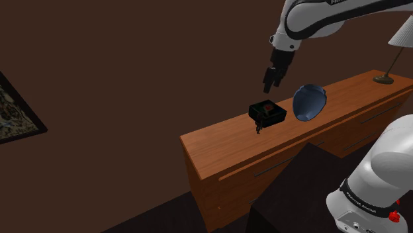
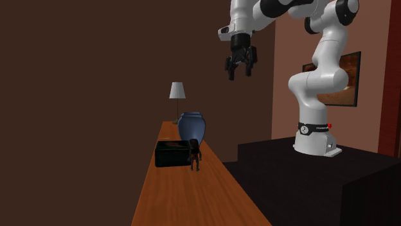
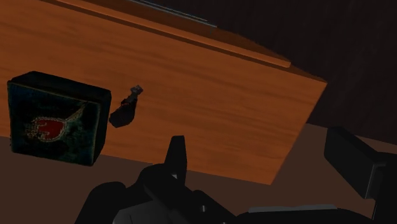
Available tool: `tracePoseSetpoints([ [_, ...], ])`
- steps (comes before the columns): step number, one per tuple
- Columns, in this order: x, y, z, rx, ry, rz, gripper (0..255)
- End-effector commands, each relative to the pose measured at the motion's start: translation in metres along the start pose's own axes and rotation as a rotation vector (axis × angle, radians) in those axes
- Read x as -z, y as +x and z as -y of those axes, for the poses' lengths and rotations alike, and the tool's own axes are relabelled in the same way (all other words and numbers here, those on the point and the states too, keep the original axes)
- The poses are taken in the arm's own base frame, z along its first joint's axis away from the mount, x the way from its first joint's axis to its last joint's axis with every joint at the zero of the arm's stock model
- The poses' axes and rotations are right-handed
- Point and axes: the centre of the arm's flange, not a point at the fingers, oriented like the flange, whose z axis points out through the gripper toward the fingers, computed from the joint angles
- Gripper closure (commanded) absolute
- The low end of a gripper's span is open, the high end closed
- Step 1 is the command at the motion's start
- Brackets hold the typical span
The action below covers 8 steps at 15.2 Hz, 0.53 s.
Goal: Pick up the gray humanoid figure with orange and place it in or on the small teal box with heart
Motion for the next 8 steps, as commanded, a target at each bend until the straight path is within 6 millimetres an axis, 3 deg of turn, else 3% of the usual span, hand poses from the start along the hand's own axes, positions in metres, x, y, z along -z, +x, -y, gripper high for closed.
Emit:
tracePoseSetpoints([
  [1,-0.02,0.011,-0.017,-0.004,-0.002,0.009,0],
  [8,-0.087,0.045,-0.073,-0.02,-0.004,0.044,0],
])
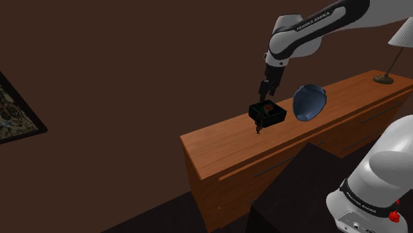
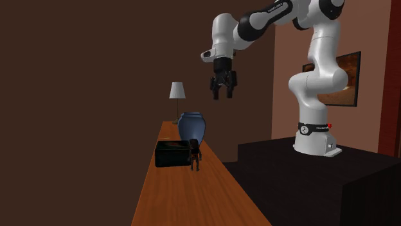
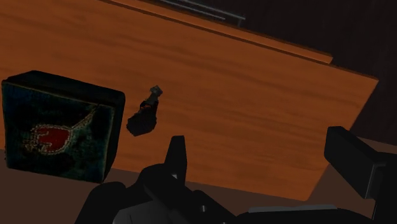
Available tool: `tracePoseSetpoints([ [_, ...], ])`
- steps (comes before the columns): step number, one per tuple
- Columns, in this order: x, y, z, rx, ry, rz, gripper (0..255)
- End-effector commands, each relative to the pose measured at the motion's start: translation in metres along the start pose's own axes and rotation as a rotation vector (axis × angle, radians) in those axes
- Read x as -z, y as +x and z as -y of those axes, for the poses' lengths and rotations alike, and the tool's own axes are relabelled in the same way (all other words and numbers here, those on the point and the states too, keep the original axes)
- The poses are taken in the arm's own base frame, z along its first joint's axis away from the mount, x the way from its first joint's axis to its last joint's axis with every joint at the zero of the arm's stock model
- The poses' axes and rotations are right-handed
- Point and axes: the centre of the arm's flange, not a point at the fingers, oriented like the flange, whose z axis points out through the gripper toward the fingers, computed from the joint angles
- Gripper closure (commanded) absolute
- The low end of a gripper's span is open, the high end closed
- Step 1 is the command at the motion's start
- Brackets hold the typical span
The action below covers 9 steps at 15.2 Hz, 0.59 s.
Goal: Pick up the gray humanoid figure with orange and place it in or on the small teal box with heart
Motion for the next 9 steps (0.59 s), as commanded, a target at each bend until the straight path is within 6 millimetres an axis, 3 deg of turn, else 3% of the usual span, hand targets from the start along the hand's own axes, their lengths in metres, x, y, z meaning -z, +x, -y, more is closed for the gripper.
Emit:
tracePoseSetpoints([
  [1,-0.016,0.015,-0.016,-0.004,-0.002,0.009,0],
  [9,-0.093,0.054,-0.08,-0.022,-0.005,0.048,0],
])
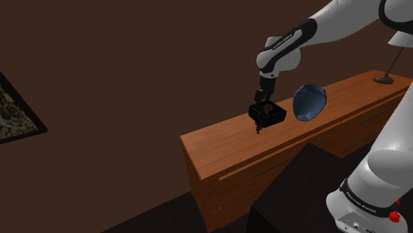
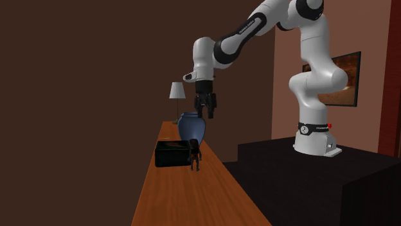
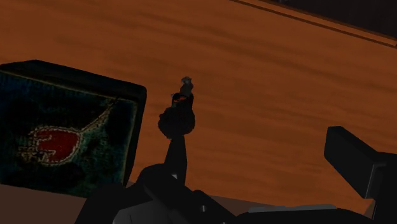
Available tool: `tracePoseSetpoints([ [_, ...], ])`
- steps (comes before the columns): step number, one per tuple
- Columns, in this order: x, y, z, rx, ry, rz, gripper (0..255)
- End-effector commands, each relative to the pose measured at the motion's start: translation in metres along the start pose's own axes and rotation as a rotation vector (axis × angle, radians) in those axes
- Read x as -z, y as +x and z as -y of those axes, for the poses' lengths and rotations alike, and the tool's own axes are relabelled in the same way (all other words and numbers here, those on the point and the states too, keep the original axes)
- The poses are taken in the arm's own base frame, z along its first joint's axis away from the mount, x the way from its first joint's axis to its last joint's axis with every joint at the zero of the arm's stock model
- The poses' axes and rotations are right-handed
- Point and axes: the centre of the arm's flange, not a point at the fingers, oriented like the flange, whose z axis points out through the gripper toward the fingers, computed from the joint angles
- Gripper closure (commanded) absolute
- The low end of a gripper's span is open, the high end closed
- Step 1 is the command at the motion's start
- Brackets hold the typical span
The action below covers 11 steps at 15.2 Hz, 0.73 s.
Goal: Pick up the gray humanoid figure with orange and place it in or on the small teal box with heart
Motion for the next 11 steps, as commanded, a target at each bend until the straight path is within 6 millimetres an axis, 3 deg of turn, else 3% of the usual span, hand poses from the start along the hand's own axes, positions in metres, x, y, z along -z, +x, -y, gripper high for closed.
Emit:
tracePoseSetpoints([
  [1,-0.02,0.012,-0.018,-0.004,-0.001,0.01,0],
  [7,-0.076,0.041,-0.065,-0.017,-0.004,0.039,0],
  [11,-0.097,0.04,-0.065,-0.017,-0.004,0.039,0],
])
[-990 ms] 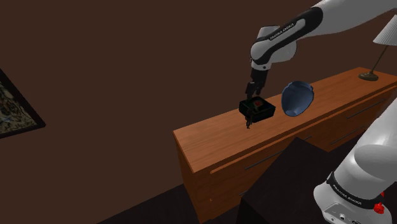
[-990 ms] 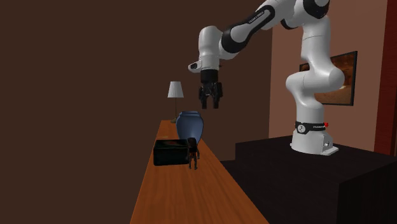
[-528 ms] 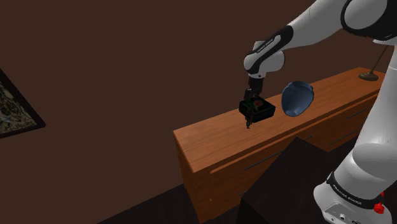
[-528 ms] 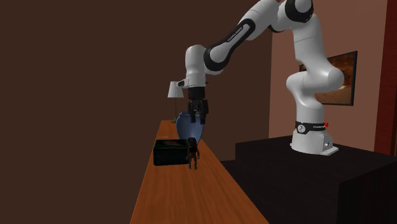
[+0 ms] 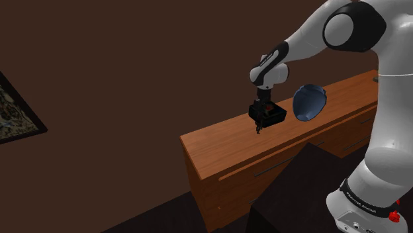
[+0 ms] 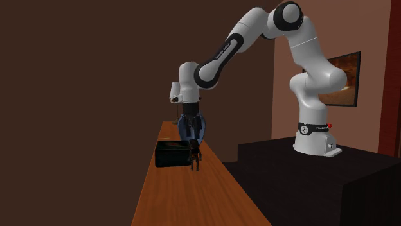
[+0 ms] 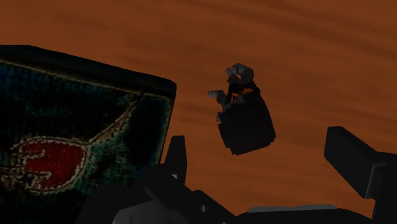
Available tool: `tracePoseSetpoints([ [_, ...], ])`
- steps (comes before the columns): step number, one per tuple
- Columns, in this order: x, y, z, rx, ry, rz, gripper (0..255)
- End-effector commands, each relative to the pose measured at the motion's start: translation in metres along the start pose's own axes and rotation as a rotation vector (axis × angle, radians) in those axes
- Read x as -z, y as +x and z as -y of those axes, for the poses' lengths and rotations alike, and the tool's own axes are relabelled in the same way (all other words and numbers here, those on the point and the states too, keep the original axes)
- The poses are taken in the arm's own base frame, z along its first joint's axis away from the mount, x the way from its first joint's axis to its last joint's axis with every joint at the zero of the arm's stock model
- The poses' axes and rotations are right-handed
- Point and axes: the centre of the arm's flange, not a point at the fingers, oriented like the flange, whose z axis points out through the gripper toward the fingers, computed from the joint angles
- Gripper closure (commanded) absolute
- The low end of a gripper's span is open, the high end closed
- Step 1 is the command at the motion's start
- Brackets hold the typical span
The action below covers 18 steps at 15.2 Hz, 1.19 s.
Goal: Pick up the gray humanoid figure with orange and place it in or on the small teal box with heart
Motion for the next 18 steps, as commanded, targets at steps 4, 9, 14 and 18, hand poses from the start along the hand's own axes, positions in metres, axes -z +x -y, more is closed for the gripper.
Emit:
tracePoseSetpoints([
  [4,-0.025,0.001,-0.001,0.0,0.0,0.0,0],
  [9,-0.025,0.001,-0.001,0.0,0.0,0.0,0],
  [14,-0.025,0.001,-0.001,0.0,0.0,0.0,255],
  [18,-0.025,0.001,-0.001,0.0,0.0,0.0,255],
])
